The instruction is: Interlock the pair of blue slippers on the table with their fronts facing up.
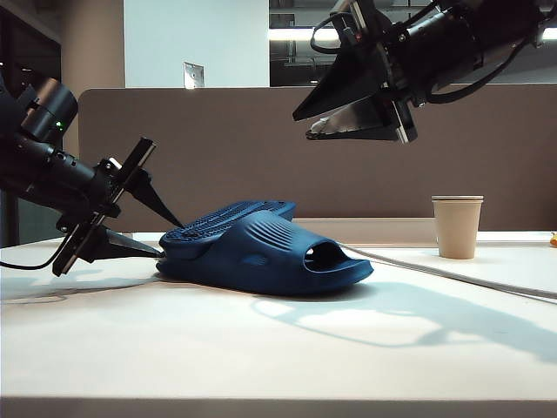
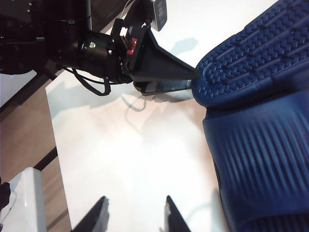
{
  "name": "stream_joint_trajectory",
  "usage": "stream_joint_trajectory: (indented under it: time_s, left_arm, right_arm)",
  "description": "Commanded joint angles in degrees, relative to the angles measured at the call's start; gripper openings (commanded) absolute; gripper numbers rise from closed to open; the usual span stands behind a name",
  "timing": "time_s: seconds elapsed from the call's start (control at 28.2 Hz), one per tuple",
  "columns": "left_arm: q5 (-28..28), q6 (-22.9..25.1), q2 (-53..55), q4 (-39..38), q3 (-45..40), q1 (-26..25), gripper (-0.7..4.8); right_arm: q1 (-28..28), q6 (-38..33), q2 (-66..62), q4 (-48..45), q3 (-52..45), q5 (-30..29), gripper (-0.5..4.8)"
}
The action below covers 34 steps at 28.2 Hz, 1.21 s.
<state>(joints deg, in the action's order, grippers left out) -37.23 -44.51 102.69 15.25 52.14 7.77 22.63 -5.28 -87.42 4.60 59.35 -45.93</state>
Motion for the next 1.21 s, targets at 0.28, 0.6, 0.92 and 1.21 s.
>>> stream_joint_trajectory:
  time_s: [0.28, 0.6, 0.92, 1.21]
  left_arm:
    - [0.7, -0.1, 2.4, 3.0, 0.0, 0.1, 2.24]
    - [0.6, -1.4, 2.4, 6.8, 0.0, 0.2, 2.1]
    - [0.5, -1.4, 3.1, 7.6, 0.0, 0.7, 0.55]
    - [1.2, -1.4, 4.1, 8.8, 0.0, 1.9, 0.24]
  right_arm:
    - [0.0, 0.6, 0.2, -0.5, 0.3, 0.0, 1.48]
    - [0.0, 0.7, 0.2, -0.5, 0.3, 1.1, 1.48]
    - [0.0, 0.8, 0.2, -0.5, 0.3, 1.3, 1.48]
    - [0.0, 0.8, 0.2, -0.1, 0.2, 1.4, 1.48]
